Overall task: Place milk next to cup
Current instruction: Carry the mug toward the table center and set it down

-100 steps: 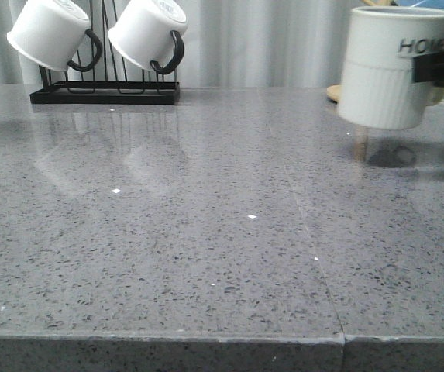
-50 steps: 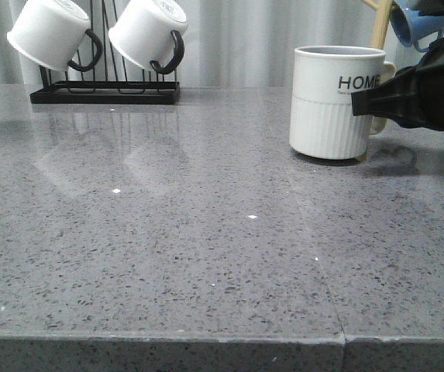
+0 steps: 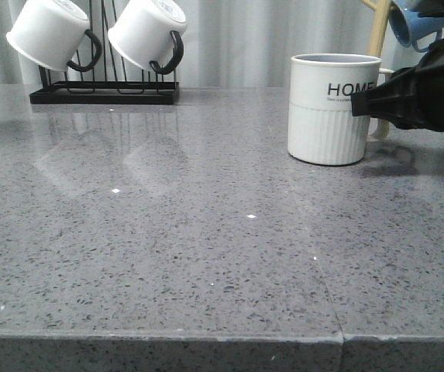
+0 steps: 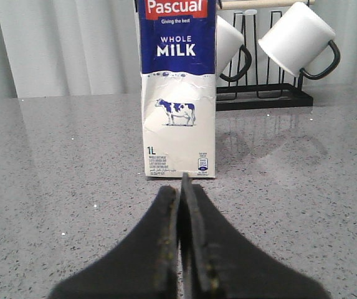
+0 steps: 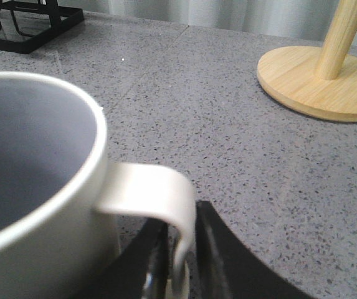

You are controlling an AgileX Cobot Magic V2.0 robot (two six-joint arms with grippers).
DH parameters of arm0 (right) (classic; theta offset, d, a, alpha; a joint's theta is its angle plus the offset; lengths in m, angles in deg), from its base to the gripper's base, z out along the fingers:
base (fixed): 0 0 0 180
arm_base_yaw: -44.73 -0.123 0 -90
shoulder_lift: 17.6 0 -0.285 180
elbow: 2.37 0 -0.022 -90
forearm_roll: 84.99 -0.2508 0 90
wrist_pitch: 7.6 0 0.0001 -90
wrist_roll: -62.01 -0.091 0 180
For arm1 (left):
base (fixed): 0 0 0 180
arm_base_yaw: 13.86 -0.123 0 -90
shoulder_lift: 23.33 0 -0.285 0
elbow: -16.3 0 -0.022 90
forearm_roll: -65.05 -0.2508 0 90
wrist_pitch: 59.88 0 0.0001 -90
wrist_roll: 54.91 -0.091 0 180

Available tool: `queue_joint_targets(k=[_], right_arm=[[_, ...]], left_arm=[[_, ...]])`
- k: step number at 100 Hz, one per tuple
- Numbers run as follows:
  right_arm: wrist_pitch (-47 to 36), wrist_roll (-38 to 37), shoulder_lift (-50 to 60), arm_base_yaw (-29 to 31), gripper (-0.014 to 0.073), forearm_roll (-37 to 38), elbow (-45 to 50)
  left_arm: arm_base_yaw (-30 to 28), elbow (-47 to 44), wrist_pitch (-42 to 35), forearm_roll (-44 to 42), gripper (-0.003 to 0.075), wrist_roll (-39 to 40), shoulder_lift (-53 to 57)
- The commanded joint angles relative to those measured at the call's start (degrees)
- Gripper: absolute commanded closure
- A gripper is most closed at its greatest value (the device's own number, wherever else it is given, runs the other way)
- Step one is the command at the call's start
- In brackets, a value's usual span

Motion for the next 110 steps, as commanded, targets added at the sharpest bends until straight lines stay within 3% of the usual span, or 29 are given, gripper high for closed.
queue_joint_targets(k=[1,32,46,58,76,110], right_arm=[[-4.22,-0.27,2.63,0.04,0.0447,0.05,-0.24],[-3.98,-0.27,10.08,0.04,0.0447,0.05,5.97],[-0.12,-0.27,16.83,0.04,0.0451,0.05,9.41],[7.92,-0.27,24.52,0.04,0.0473,0.05,11.51],[19.26,-3.95,37.6,0.04,0.0666,0.05,13.71],[40.85,-6.88,60.76,0.04,0.066,-0.07,14.37]], left_arm=[[-0.23,-3.48,-4.87,0.0,0.0741,0.16,1.66],[-0.23,-3.48,-4.87,0.0,0.0741,0.16,1.66],[-0.23,-3.48,-4.87,0.0,0.0741,0.16,1.66],[-0.23,-3.48,-4.87,0.0,0.0741,0.16,1.66],[-0.23,-3.48,-4.87,0.0,0.0741,0.16,1.66],[-0.23,-3.48,-4.87,0.0,0.0741,0.16,1.66]])
